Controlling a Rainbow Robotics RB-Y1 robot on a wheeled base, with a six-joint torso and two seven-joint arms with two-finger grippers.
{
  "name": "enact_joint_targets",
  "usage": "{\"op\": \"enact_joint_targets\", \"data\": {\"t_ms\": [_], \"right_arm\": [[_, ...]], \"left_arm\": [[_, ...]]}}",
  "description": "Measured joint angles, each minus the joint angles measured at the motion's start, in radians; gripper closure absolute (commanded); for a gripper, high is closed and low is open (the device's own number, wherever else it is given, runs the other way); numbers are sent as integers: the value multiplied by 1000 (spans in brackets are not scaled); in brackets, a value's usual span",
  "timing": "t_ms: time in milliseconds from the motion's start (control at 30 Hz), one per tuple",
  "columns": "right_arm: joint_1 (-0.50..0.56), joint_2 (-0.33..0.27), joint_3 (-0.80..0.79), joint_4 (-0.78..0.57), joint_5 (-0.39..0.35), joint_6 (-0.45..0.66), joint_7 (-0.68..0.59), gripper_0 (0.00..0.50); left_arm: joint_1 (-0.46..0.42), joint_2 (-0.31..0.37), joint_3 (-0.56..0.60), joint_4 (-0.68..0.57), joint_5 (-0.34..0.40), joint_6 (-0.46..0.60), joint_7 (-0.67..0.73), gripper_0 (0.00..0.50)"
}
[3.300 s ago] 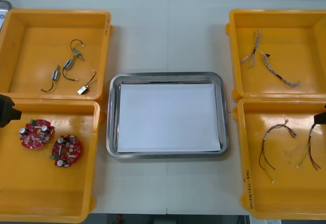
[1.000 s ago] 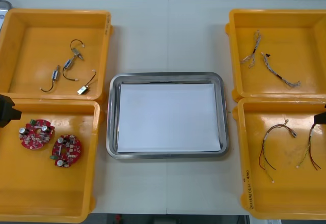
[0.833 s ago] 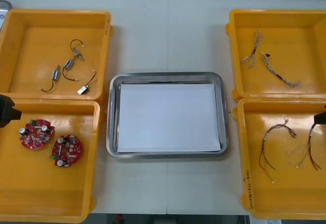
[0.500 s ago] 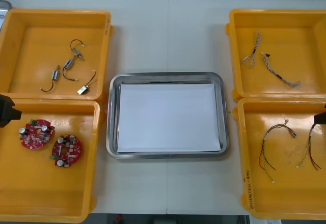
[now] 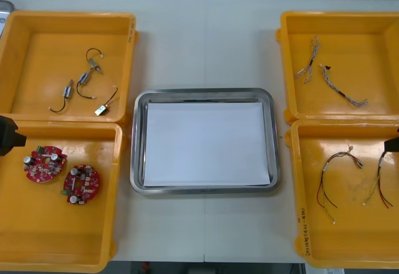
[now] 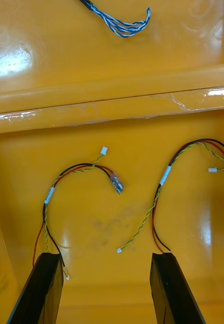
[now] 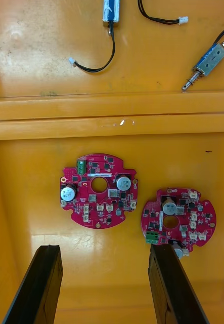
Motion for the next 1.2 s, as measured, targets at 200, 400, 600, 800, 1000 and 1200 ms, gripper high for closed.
{"op": "enact_joint_targets", "data": {"t_ms": [200,400,600,800,1000,1200], "right_arm": [[0,0,0,0,0,0,0,0],[0,0,0,0,0,0,0,0],[0,0,0,0,0,0,0,0],[0,0,0,0,0,0,0,0],[0,0,0,0,0,0,0,0],[0,0,0,0,0,0,0,0]], "left_arm": [[0,0,0,0,0,0,0,0],[0,0,0,0,0,0,0,0],[0,0,0,0,0,0,0,0],[3,0,-3,5,0,0,0,0],[17,0,-13,25,-2,0,0,0],[19,4,-13,27,-1,0,0,0]]}}
